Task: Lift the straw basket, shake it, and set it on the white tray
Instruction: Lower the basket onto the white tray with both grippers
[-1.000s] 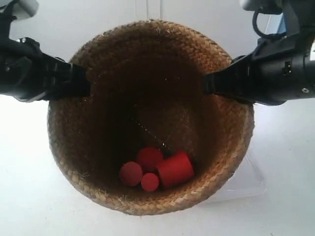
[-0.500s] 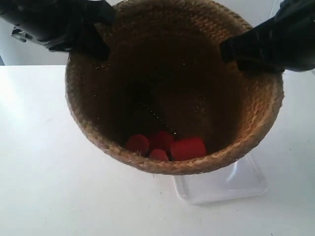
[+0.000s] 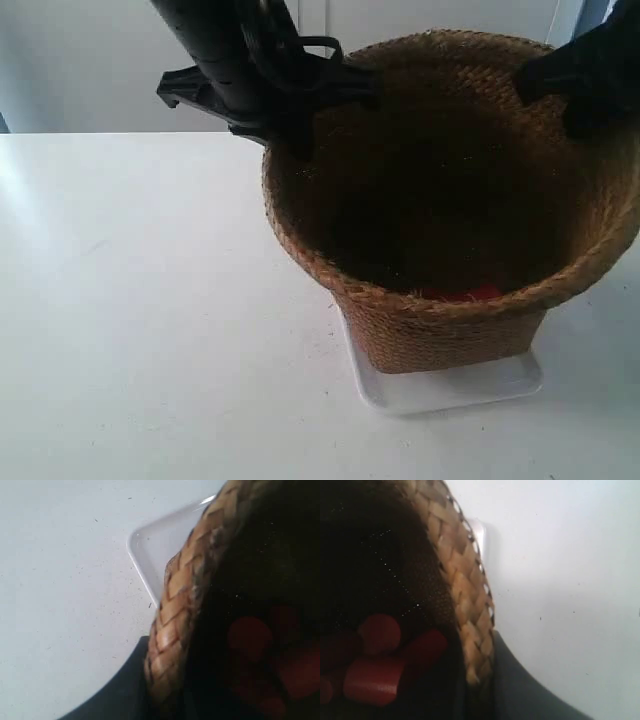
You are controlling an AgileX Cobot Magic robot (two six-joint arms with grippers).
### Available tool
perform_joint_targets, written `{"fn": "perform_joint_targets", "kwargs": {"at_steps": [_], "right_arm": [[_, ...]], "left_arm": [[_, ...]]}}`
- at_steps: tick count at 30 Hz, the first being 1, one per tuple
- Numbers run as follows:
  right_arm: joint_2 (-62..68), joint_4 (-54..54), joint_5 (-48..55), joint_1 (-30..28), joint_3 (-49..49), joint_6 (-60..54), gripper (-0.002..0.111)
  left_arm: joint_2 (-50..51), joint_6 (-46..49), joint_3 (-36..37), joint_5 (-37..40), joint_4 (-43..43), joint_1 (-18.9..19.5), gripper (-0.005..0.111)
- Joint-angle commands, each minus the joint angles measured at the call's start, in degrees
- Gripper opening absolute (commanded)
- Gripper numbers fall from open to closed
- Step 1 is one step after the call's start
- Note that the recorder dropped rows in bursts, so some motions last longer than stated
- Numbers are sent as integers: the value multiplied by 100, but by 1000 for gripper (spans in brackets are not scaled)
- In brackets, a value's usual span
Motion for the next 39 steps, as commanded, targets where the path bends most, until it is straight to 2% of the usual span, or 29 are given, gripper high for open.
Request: {"fn": "perform_joint_targets", "kwargs": {"at_steps": [1, 5, 10, 15, 16, 27, 39], "right_arm": [[217, 326, 86, -440, -245, -600, 0], [521, 883, 86, -573, -304, -1025, 0], [944, 871, 249, -573, -522, -1070, 0], [1026, 690, 448, -573, -1113, -1150, 0], [1026, 701, 458, -573, -1128, -1150, 0], [1026, 782, 501, -573, -1107, -1150, 0], [1026, 956, 329, -573, -513, -1163, 0]], "left_arm": [[204, -88, -391, 595, 100, -3, 0], [254, -88, -496, 608, 76, -3, 0], [301, -152, -517, 578, 45, -3, 0], [407, -204, -517, 181, -298, -36, 0], [432, -138, -517, 140, -131, -60, 0], [626, -32, -517, 308, 124, -96, 0], [635, 74, -517, 345, 283, -96, 0]]}}
